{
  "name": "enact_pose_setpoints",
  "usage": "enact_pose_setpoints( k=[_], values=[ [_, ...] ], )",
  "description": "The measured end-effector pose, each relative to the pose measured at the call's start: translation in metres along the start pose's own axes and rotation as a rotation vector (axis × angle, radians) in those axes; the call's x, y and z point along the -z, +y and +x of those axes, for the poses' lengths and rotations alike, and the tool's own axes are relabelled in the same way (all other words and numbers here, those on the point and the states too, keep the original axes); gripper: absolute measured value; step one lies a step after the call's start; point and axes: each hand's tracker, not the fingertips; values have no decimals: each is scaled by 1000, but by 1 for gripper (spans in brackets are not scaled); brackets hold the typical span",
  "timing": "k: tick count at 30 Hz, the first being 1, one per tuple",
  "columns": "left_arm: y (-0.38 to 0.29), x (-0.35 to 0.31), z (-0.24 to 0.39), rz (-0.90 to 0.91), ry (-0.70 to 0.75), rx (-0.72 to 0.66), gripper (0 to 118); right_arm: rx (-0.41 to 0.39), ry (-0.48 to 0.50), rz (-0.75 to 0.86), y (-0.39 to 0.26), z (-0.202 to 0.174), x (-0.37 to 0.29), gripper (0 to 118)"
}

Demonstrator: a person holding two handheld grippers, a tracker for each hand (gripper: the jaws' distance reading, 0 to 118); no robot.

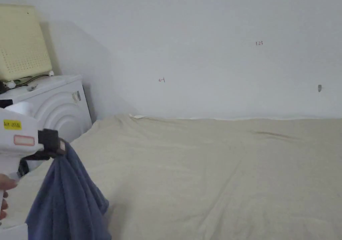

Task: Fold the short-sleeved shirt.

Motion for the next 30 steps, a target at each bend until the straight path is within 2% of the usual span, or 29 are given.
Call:
enact_pose_setpoints(
  k=[3,6,11,14,16,19,22,26,27,28,29,30],
  values=[
    [32,-34,63,45,-88,120,4,17,-15,8,5,9,-3,0],
    [53,-55,131,62,-232,179,4,50,-19,42,10,17,-12,0],
    [56,-54,244,0,-456,343,4,73,-28,80,16,31,-23,0],
    [38,-18,298,-41,-542,437,4,91,-30,99,23,44,-32,0],
    [8,20,336,-103,-585,450,4,102,-48,108,25,53,-37,0],
    [-60,93,394,-245,-542,513,4,109,-78,102,24,69,-40,0],
    [-140,174,436,-515,-528,491,4,122,-113,60,16,85,-39,0],
    [-219,260,455,-733,-554,388,4,149,-134,-3,2,102,-36,0],
    [-235,271,457,-765,-515,391,4,149,-146,-22,-1,104,-35,0],
    [-249,278,456,-771,-474,395,5,144,-148,-41,-4,107,-34,0],
    [-256,285,453,-773,-473,383,12,142,-148,-51,-7,109,-33,0],
    [-260,291,449,-792,-474,347,37,139,-147,-59,-9,111,-32,0]
  ],
)
